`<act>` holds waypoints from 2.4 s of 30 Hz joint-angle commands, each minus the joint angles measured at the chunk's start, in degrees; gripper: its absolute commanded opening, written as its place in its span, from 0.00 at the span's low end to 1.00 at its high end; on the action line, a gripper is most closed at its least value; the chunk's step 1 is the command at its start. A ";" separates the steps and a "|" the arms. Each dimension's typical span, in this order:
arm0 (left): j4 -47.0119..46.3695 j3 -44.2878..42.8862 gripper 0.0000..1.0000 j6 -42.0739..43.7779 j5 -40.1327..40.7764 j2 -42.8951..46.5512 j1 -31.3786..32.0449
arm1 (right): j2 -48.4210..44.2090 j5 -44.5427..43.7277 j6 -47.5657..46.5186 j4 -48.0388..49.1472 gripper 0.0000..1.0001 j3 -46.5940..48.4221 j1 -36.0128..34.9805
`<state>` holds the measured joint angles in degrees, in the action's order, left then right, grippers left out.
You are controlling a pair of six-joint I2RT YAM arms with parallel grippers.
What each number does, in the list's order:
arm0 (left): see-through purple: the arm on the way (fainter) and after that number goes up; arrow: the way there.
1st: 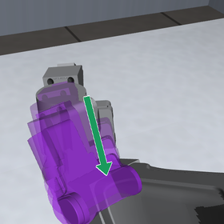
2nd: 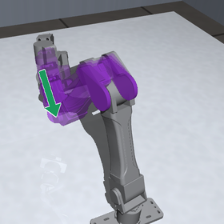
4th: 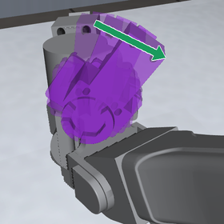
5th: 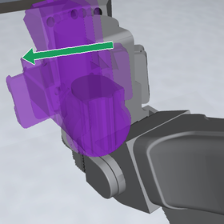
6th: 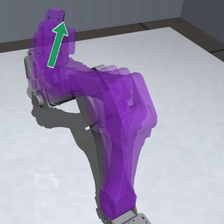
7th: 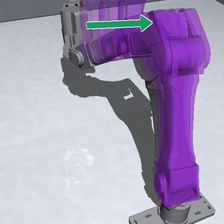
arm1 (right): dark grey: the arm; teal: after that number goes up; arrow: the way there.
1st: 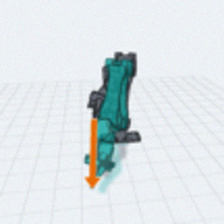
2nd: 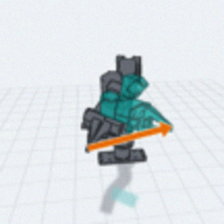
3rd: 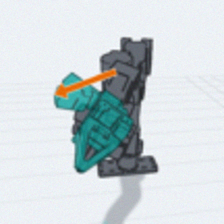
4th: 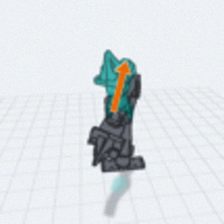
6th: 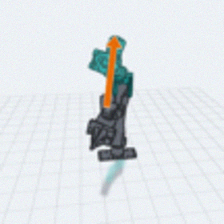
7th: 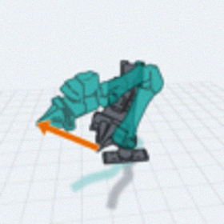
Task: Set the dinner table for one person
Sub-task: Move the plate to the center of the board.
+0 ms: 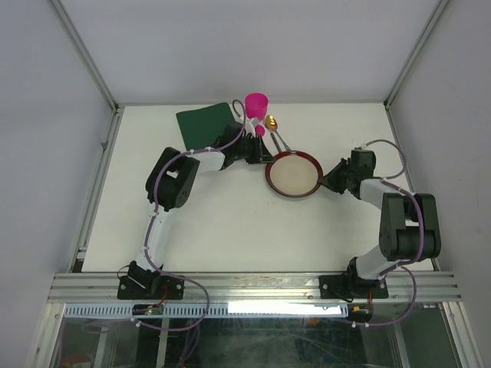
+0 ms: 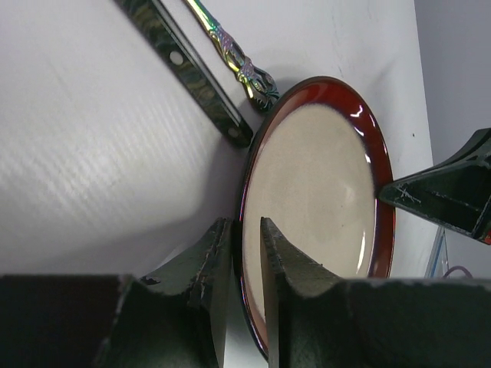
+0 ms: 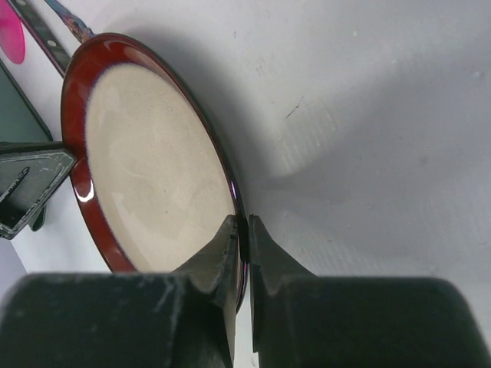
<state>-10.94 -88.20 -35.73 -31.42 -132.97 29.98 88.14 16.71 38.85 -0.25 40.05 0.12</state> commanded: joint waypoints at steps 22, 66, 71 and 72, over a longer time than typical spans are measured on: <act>-0.13 -21.01 0.22 -5.35 -4.56 -11.67 8.68 | -1.33 -5.52 -5.91 -3.14 0.01 8.11 4.69; 2.93 -23.61 0.39 -3.15 -5.41 -10.20 12.04 | -0.29 -11.12 -9.79 -10.13 0.42 12.36 5.84; 5.18 -22.80 0.51 -0.85 -4.33 -8.82 12.13 | -0.92 -12.65 -10.80 -11.57 0.49 12.83 5.79; 5.48 -22.32 0.55 -0.58 -3.91 -8.50 12.12 | -0.95 -12.81 -10.81 -11.80 0.49 12.91 5.78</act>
<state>-6.87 -109.62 -37.50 -30.96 -145.69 39.38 89.43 2.20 27.94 -15.22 48.97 6.68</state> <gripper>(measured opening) 0.494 0.484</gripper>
